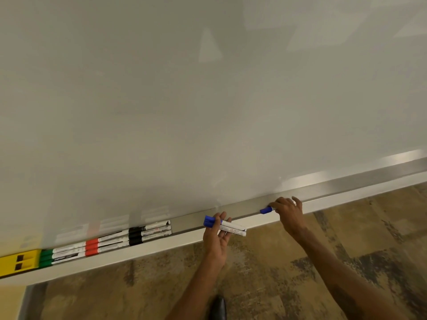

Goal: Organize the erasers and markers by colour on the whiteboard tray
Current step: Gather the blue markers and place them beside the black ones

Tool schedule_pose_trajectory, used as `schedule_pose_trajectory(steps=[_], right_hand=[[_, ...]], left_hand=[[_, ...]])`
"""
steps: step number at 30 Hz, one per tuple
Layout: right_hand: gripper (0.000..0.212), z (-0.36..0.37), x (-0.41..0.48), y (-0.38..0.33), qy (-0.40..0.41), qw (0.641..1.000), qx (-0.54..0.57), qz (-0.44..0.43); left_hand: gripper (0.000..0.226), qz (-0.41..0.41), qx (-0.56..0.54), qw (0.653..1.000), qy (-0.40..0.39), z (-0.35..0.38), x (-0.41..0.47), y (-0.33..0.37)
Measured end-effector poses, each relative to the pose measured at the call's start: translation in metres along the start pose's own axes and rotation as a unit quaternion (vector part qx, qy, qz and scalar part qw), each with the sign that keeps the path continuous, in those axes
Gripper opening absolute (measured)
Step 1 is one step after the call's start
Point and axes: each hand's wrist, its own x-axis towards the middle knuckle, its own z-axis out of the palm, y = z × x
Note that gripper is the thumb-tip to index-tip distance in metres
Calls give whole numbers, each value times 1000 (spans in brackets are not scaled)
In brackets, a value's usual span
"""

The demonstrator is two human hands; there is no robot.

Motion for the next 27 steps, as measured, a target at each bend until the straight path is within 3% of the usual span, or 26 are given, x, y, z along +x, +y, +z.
schedule_pose_trajectory(steps=[4,9,16,18,20,21,24,25,27], right_hand=[[37,-5,-6,-34,47,991,109,-62],[16,-7,-11,-109,36,954,282,-97],[26,7,-12,-160,-9,942,282,-182],[30,9,-10,-163,-15,941,295,-164],[33,11,-10,-162,-13,928,366,-64],[33,10,-11,-162,-35,900,434,4],[29,9,-15,-166,-139,734,655,115],[26,10,-15,-168,-152,697,690,128],[21,10,-15,-175,-151,656,725,145]], left_hand=[[32,2,0,1000,-3,-1,-3,1],[30,20,23,1000,4,-4,-8,8],[28,57,16,998,19,-17,-10,34],[28,59,-1,998,36,-22,-10,42],[26,62,-22,997,44,-25,-8,51],[25,64,-29,997,46,-27,-7,55],[31,69,-29,996,54,-29,-3,60],[34,67,-26,996,58,-30,-2,61],[37,63,-20,996,62,-31,0,62]])
